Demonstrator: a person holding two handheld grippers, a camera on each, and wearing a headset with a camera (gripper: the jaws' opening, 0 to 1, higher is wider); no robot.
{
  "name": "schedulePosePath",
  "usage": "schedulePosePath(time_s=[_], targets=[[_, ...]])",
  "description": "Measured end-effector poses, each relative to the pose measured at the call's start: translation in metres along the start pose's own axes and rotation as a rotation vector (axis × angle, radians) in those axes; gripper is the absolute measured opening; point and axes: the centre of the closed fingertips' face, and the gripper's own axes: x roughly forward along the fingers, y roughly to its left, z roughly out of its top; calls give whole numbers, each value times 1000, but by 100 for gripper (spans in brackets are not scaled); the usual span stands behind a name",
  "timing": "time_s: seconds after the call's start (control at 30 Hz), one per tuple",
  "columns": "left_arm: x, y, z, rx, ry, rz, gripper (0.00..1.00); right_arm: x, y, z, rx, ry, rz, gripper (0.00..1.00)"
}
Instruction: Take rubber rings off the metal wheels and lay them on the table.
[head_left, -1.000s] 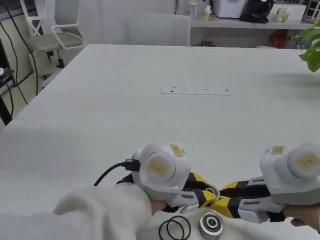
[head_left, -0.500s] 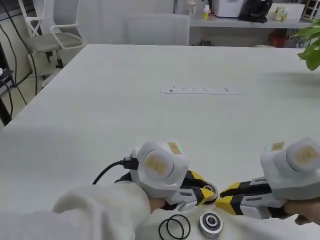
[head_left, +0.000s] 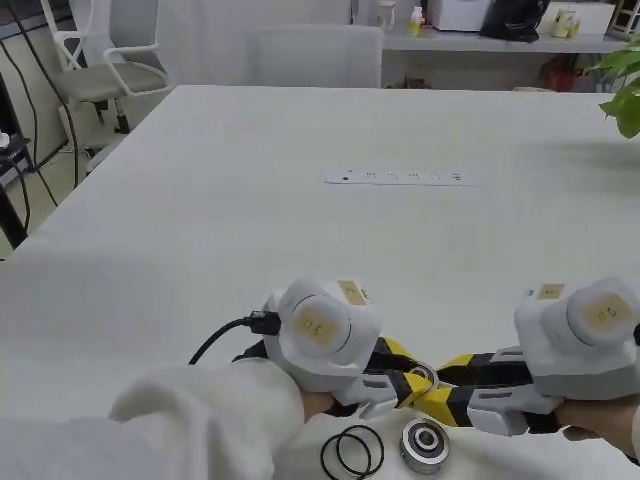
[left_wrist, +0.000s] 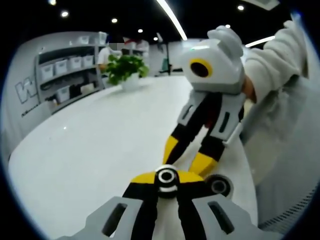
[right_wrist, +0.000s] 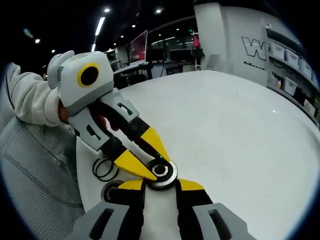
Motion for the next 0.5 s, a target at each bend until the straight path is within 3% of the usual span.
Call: schedulePosePath(time_s=[0.5], targets=[[-1,3,-1,-19,4,20,14,-3,-1,-4,-13,25,9,9]])
